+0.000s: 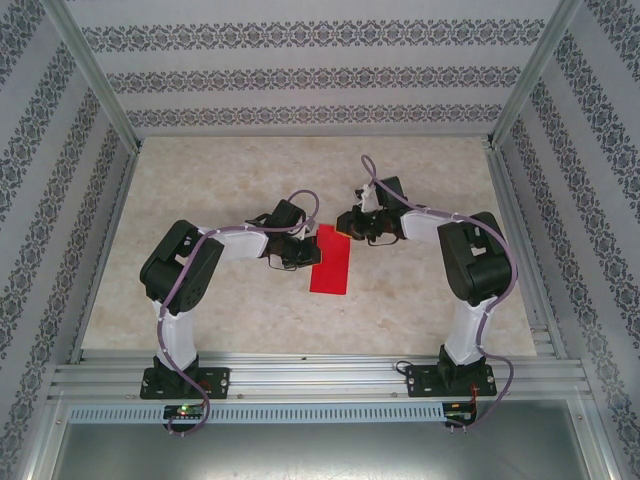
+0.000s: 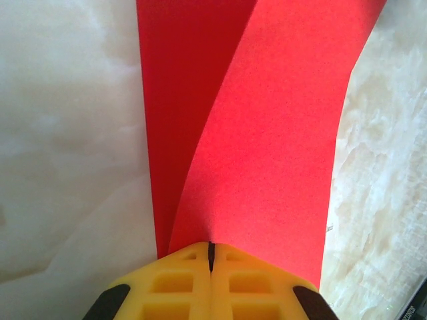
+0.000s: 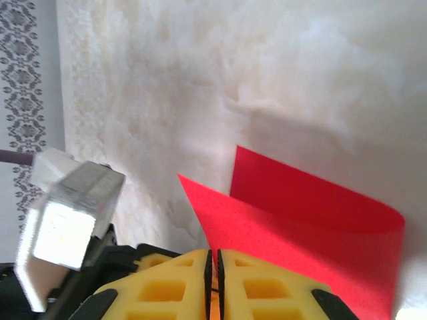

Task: Fold a paper plane with a square sheet of paper (pick it up from the middle)
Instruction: Fold the square sheet of paper in half at the center of the table.

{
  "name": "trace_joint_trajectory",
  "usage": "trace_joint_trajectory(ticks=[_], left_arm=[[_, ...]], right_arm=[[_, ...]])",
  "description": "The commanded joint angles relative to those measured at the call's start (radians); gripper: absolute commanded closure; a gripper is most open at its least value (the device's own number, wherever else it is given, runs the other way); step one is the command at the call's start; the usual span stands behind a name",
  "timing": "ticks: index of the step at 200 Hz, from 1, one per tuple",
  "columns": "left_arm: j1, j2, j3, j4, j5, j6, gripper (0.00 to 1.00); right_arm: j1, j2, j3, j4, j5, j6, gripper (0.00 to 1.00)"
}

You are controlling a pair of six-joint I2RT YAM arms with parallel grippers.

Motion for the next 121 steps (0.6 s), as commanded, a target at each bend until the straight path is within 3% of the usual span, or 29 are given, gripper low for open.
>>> trace_joint_trajectory(ticks=[1,76,121], left_arm=[[-0.014,0.013,-0.04,-0.144,-0.045,0.034,1.0],[-0.014,0.011,-0.045,-0.156,-0.042,0.051,1.0],[-0.014,0.008,-0.05,-0.16,-0.045,0.056,1.0]], right_arm=[[-0.006,0.038,0.014,-0.022,-0.019,-0.028,0.87],[-0.006,0.13,-0.008,-0.049,0.059,-0.052,0.87],[-0.024,0.017,0.036,-0.054,-0.006,-0.021,0.87]])
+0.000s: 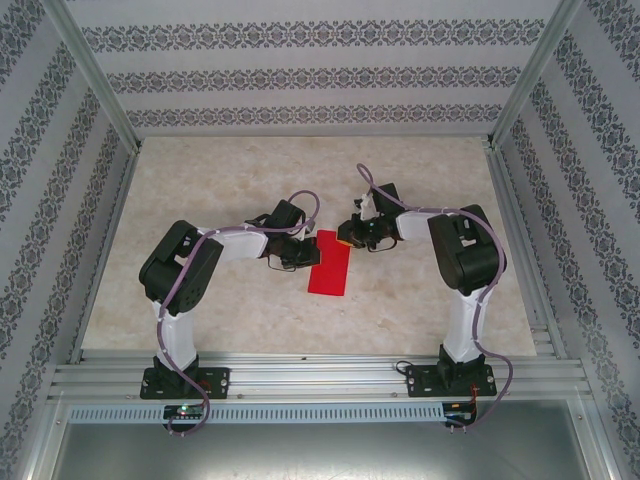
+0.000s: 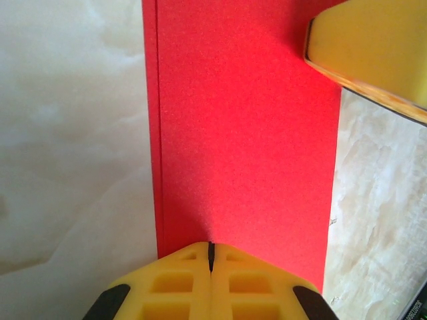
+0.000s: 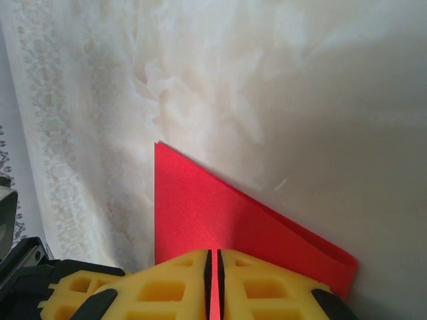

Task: Fold a paper plane with a square sheet of paper (pick it up from the middle)
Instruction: Fold the square sheet of paper in half at the center of the table.

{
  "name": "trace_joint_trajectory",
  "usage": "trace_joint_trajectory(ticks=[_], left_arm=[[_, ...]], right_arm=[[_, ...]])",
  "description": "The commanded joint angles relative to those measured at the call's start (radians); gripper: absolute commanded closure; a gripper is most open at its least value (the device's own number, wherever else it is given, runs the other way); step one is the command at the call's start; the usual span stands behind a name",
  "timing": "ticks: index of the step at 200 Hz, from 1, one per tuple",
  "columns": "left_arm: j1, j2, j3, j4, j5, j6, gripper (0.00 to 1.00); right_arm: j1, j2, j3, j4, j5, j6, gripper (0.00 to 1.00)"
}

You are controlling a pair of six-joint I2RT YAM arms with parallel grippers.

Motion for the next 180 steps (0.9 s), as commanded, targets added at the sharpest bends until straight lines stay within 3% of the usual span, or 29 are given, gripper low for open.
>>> trace_joint_trajectory(ticks=[1,65,135,180], left_arm=[[-0.013,0.014,-0.047,-0.149,-0.044,0.032,1.0],[-0.013,0.013,-0.044,-0.152,-0.023,0.044,1.0],[-0.013,0.011,-0.043,-0.146,-0.02,0.043,1.0],[-0.014,0.006,-0.049,-0.142,-0.02,0.039,1.0]], right_arm=[[-0.023,-0.077,0.032,-0.017,-0.026,0.006,0.87],[-0.032,-0.005,0.032,0.001,-0.051,0.009,0.88],[-0.032,0.064,-0.002,-0.017,0.022,-0.006,0.89],[-0.031,-0.077,0.024,-0.062,0.016,0.0,0.88]])
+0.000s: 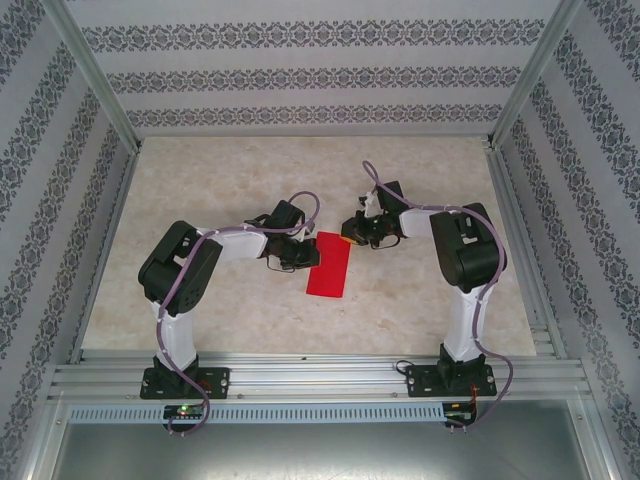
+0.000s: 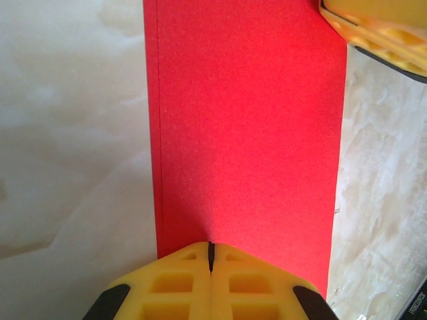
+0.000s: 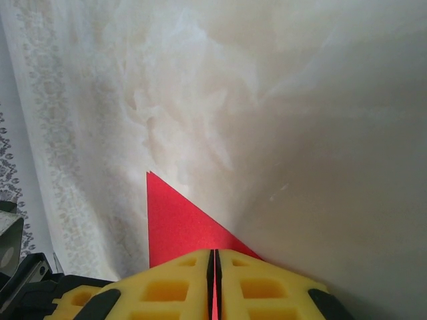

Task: Fold a paper plane with a square sheet of paper (pick it up from the middle)
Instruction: Fold the square sheet of paper in half at the center of the table.

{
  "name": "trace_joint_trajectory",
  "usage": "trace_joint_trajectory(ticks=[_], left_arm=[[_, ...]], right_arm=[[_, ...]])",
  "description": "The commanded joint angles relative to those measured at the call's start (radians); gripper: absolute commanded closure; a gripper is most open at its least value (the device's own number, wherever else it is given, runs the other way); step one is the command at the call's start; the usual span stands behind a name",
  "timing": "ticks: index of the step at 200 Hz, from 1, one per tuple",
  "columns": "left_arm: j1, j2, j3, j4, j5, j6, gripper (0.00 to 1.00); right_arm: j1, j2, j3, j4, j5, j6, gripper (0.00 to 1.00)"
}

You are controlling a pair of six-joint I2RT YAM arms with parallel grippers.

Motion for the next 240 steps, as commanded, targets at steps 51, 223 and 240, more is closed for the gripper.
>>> trace_joint_trajectory(ticks=[51,223,240], left_arm=[[-0.013,0.017,-0.042,-0.106,-0.022,0.009,1.0],[-0.013,0.009,-0.061,-0.1,-0.024,0.003,1.0],[-0.013,0.007,-0.061,-0.106,-0.027,0.007,1.0]], right_arm=[[0.011,-0.254,-0.089,-0.036,0.078,0.016,0.88],[0.027,-0.088,-0.079,-0.027,0.095,0.04,0.89],[0.018,-0.133,-0.059,-0.003,0.055,0.068,0.88]])
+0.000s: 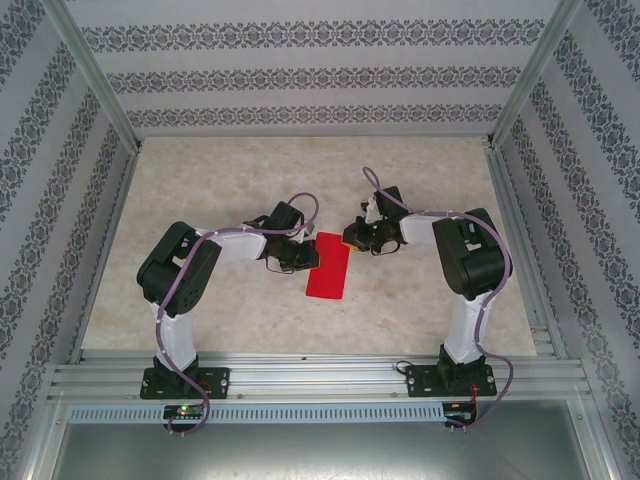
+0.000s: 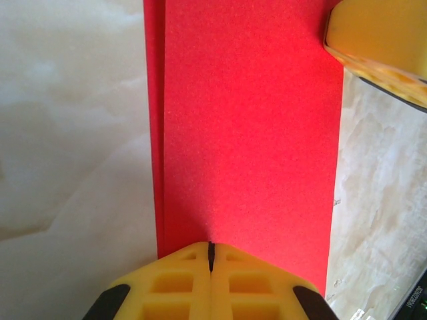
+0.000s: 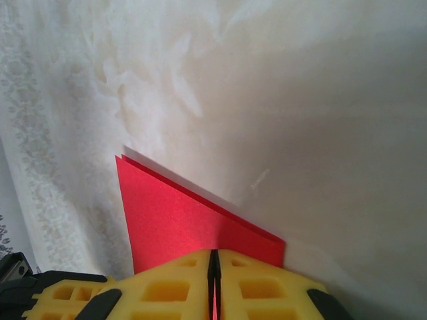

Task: Fold a paper plane with a square sheet of paper (pick it up from the middle)
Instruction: Fold the square sheet of paper in half at the center of the table.

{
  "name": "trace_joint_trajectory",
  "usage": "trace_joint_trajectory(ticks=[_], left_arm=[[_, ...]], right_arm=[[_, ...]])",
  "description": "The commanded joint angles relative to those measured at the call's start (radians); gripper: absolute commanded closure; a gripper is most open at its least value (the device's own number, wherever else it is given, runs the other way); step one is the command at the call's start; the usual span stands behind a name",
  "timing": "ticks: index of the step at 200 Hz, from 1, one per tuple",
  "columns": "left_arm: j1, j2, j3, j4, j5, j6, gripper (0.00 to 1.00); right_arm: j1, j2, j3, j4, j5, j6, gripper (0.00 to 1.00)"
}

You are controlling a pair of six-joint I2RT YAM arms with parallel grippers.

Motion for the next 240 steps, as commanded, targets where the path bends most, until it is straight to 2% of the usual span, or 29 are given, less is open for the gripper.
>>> trace_joint_trajectory(ticks=[1,37,83,127,154,178,201,240], left_arm=[[-0.013,0.018,-0.043,-0.11,-0.039,0.009,1.0],[-0.013,0.021,-0.045,-0.104,-0.034,0.006,1.0],[-0.013,0.02,-0.044,-0.104,-0.033,0.004,1.0],[-0.014,0.017,-0.044,-0.112,-0.038,0.01,1.0],[-0.013,0.016,-0.046,-0.11,-0.044,0.004,1.0],[-0.013,0.014,-0.05,-0.1,-0.041,-0.006,1.0],[-0.013,0.006,-0.06,-0.086,-0.038,-0.012,1.0],[-0.013,0.014,-0.052,-0.09,-0.046,-0.009,1.0]], right_arm=[[-0.01,-0.069,0.018,0.001,-0.033,0.019,0.88],[-0.013,-0.032,0.074,-0.04,-0.019,0.006,0.88],[-0.012,0.036,0.032,0.011,-0.002,0.017,0.88],[-0.014,0.075,0.033,-0.019,0.004,-0.01,0.88],[-0.013,-0.033,0.042,-0.047,-0.031,0.008,0.86],[-0.004,-0.171,0.014,-0.067,0.002,0.014,0.86],[0.028,-0.282,-0.073,-0.062,0.07,0.034,0.85],[0.1,-0.372,-0.212,0.033,0.07,0.09,0.85]])
